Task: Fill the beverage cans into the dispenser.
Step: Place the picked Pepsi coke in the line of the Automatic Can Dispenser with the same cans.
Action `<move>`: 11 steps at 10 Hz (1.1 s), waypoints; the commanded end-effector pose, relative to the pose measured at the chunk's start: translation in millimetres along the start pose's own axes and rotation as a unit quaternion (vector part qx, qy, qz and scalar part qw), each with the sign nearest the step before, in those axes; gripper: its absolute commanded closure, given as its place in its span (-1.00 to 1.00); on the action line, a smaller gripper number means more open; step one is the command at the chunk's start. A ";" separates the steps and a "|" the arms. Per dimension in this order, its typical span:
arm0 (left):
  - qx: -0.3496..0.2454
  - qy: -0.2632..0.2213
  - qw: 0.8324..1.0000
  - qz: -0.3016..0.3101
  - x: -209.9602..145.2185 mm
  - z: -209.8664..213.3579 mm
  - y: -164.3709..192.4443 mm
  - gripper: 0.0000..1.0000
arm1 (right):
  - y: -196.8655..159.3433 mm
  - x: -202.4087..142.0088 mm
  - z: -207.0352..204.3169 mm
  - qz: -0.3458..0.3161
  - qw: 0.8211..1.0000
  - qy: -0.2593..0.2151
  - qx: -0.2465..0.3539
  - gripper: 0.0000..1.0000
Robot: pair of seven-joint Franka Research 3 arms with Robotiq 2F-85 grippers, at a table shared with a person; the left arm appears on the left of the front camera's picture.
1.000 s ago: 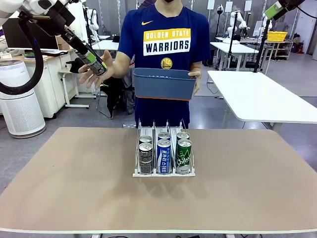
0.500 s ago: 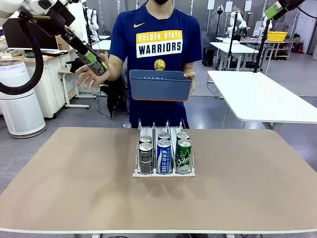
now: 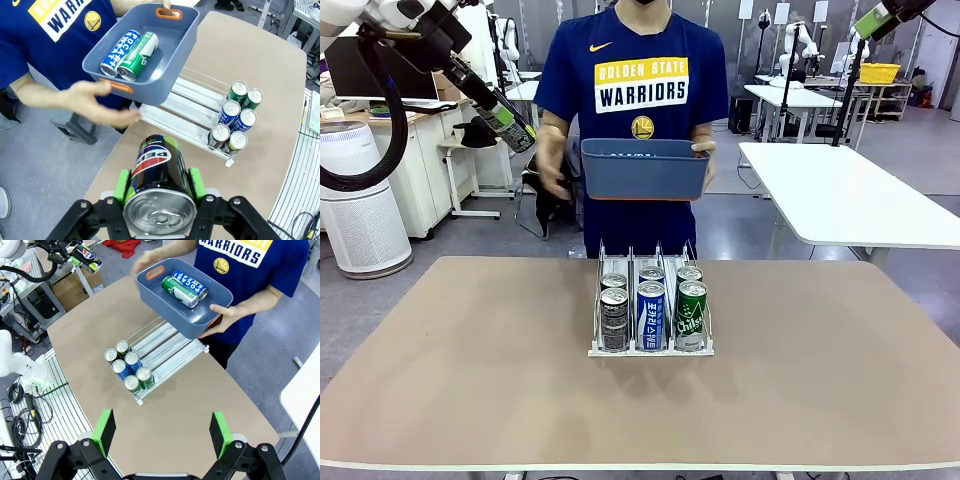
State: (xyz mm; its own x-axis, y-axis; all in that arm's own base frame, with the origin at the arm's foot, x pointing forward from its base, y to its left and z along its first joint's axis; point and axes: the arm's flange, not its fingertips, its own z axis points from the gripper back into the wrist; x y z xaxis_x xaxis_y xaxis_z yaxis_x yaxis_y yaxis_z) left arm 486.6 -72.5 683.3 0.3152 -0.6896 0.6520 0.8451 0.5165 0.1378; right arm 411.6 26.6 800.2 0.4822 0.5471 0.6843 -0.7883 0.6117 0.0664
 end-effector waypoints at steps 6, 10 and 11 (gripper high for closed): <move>0.001 -0.001 1.000 -0.005 -0.4 1.1 0.3 1.00 | 0.5 -0.1 0.3 0.000 1.000 0.000 0.000 -1.00; 0.016 0.040 0.999 -0.025 9.1 3.6 -51.7 -0.15 | 0.5 -0.1 0.3 0.000 1.000 0.000 0.000 -1.00; 0.017 0.062 0.998 -0.021 10.7 -4.4 -75.2 -0.15 | 0.5 -0.1 0.3 0.000 1.000 0.000 0.000 -1.00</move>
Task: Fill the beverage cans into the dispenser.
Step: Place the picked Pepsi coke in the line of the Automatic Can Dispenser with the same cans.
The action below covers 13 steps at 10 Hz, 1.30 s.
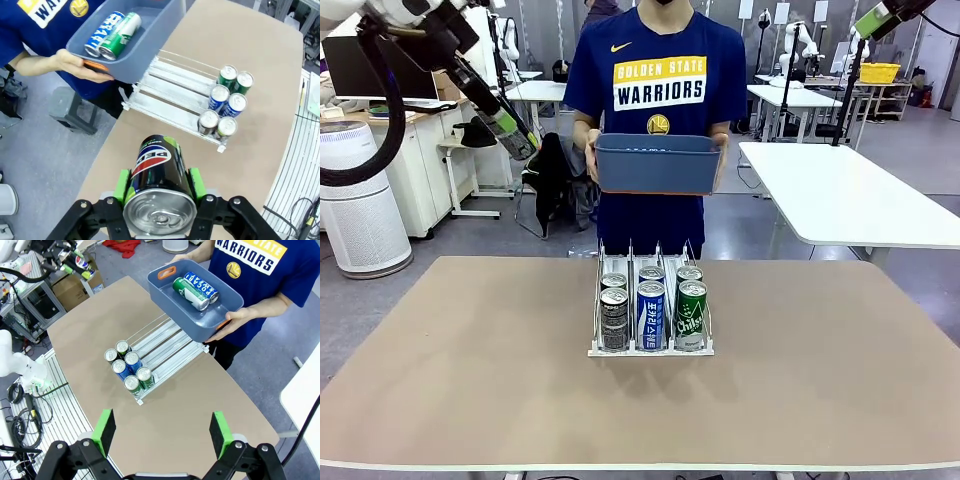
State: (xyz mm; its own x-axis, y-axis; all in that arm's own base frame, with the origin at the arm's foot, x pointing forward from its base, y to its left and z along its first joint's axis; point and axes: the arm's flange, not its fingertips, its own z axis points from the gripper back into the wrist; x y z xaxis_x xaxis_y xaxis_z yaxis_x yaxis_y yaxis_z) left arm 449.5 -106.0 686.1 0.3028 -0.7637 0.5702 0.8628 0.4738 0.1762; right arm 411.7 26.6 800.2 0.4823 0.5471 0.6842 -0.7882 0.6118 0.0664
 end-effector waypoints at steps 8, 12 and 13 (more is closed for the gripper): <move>-0.027 0.009 1.000 0.010 2.6 -84.4 -142.0 -0.15 | 0.6 -0.1 0.4 0.001 1.000 0.000 0.000 -1.00; -0.011 0.037 0.999 0.012 6.8 -89.0 -145.9 -0.15 | 0.6 -0.1 0.4 0.001 1.000 0.000 0.000 -1.00; -0.011 0.037 0.999 0.012 6.8 -89.0 -145.9 -0.15 | 0.6 -0.1 0.4 0.001 1.000 0.000 0.000 -1.00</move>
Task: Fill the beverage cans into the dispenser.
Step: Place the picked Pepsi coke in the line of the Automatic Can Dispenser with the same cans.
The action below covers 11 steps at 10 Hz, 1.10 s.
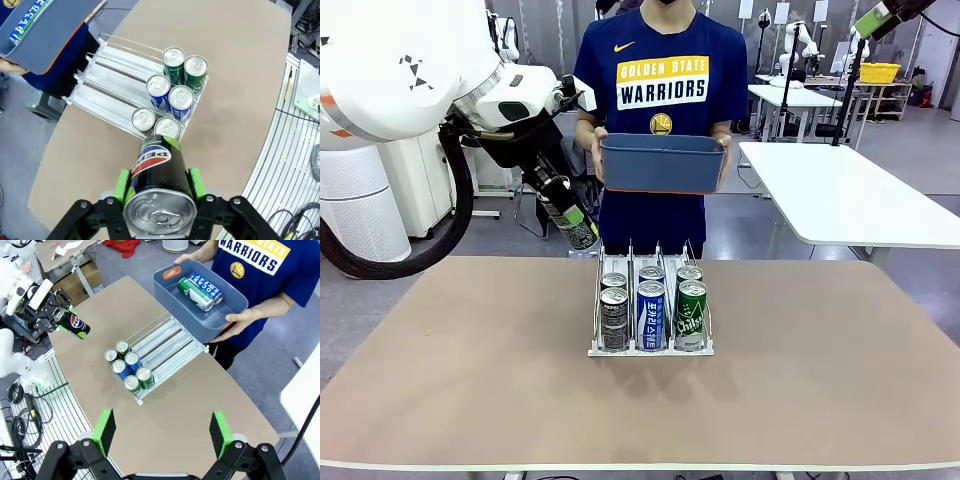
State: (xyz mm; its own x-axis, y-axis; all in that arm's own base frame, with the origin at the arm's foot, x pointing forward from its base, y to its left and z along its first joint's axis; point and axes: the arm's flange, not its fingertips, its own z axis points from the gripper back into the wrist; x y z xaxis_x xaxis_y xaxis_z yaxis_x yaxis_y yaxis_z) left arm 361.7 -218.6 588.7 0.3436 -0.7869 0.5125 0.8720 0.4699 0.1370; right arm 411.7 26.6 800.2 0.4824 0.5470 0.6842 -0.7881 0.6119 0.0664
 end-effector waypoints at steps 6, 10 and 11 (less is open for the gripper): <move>0.009 -0.002 1.000 -0.021 -1.2 -34.5 -67.2 -0.15 | 0.7 -0.1 0.4 0.001 1.000 0.000 0.000 -1.00; 0.027 -0.025 0.997 -0.068 -9.9 -64.2 -100.8 1.00 | 0.7 -0.1 0.4 0.001 1.000 0.000 0.000 -1.00; 0.042 -0.017 0.997 -0.061 -10.6 -73.1 -104.2 1.00 | 0.7 -0.1 0.4 0.001 1.000 0.000 0.000 -1.00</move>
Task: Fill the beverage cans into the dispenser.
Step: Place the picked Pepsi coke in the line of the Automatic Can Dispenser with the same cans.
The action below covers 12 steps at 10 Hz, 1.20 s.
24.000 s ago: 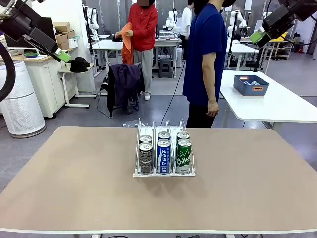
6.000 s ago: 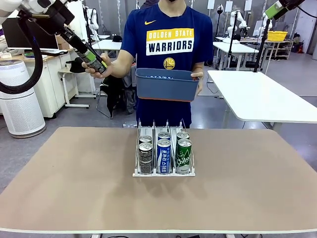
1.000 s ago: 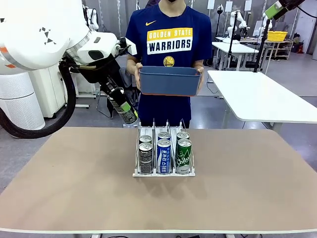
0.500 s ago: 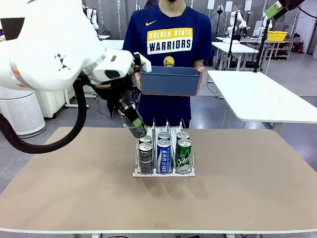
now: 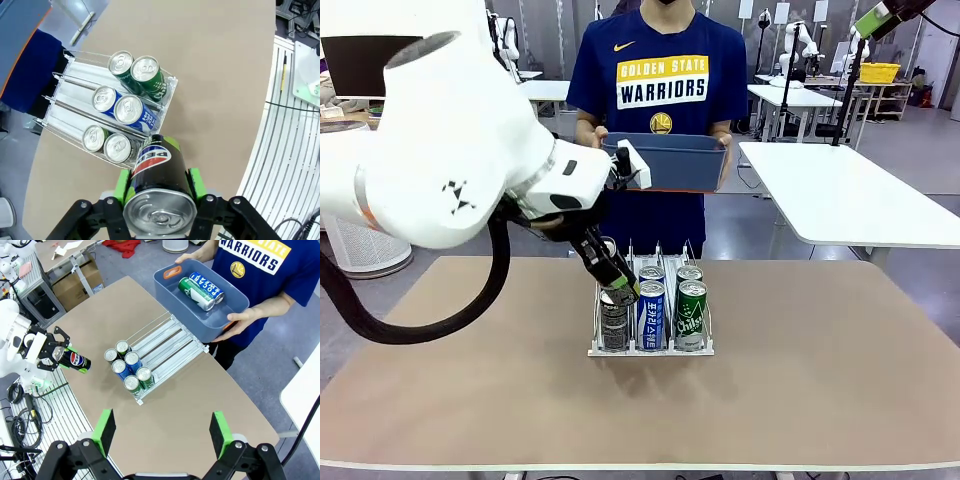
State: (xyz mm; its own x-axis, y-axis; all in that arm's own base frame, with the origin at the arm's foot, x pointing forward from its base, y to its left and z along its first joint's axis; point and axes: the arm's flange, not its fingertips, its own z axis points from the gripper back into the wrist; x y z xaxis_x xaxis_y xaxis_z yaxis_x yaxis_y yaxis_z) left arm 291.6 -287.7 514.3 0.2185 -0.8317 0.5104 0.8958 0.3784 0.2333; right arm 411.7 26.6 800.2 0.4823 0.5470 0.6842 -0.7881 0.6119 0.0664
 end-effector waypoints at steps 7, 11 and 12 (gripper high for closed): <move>0.003 0.000 0.999 0.042 -11.0 -37.8 -6.1 1.00 | 0.6 -0.1 0.4 0.001 1.000 0.000 0.000 -1.00; -0.002 0.033 0.999 0.025 -19.1 -45.2 -7.7 -0.15 | 0.6 -0.1 0.4 0.001 1.000 0.000 0.000 -1.00; -0.016 0.023 0.998 0.064 -22.2 -50.5 -6.3 -0.15 | 0.6 -0.1 0.4 0.001 1.000 0.000 0.000 -1.00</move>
State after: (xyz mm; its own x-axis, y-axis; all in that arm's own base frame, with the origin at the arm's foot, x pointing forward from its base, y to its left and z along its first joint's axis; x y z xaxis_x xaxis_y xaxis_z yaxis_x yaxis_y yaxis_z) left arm 299.1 -292.2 463.5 0.3056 -0.8307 0.4653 0.8811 0.4319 0.1924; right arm 411.7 26.6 800.2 0.4823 0.5470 0.6842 -0.7881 0.6119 0.0664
